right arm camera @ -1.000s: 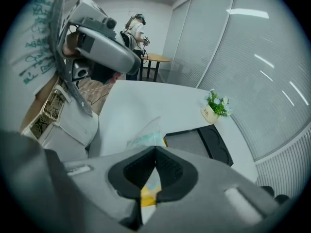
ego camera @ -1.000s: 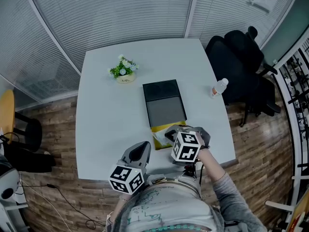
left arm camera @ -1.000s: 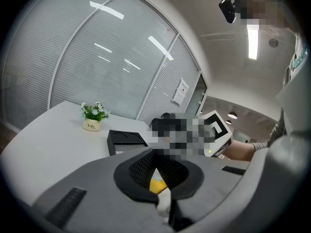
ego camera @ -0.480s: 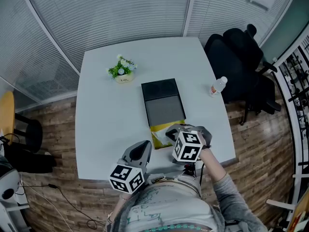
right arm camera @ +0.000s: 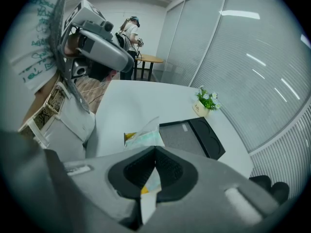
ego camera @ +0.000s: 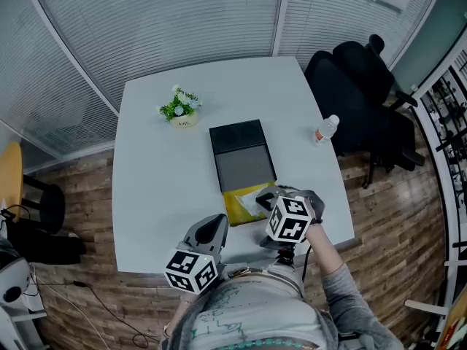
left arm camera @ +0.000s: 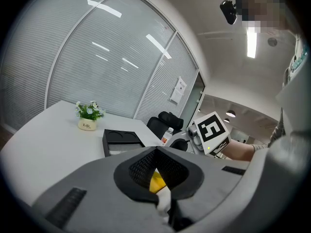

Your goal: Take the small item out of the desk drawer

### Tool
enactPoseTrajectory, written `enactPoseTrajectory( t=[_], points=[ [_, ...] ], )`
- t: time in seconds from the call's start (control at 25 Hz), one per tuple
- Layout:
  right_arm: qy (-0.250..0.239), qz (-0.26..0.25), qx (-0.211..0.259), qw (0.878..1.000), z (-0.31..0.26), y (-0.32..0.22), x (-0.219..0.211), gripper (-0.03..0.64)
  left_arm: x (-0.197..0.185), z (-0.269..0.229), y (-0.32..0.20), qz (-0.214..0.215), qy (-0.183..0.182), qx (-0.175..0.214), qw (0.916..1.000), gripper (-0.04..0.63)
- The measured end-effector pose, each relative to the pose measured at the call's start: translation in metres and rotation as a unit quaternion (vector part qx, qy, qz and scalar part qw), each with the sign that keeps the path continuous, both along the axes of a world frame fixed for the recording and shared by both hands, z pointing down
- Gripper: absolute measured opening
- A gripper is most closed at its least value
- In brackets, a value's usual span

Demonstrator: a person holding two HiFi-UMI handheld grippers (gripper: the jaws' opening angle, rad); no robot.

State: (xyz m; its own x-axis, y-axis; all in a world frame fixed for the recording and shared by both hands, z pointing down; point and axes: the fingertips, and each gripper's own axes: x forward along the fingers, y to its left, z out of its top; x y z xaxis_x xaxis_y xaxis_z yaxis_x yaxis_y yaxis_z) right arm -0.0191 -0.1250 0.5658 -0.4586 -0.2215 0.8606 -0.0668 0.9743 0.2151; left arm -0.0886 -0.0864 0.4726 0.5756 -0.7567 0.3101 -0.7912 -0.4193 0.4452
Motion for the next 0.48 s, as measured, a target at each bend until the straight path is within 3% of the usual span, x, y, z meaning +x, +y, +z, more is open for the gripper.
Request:
enactPoseTrajectory(
  t=[0.48],
  points=[
    [0.024,0.066,0.009,0.998,0.009,-0.024,0.083,0.003,0.023,0.001,-0.002,0.003,0.002,-0.005,1.0000,-0.003]
  ],
)
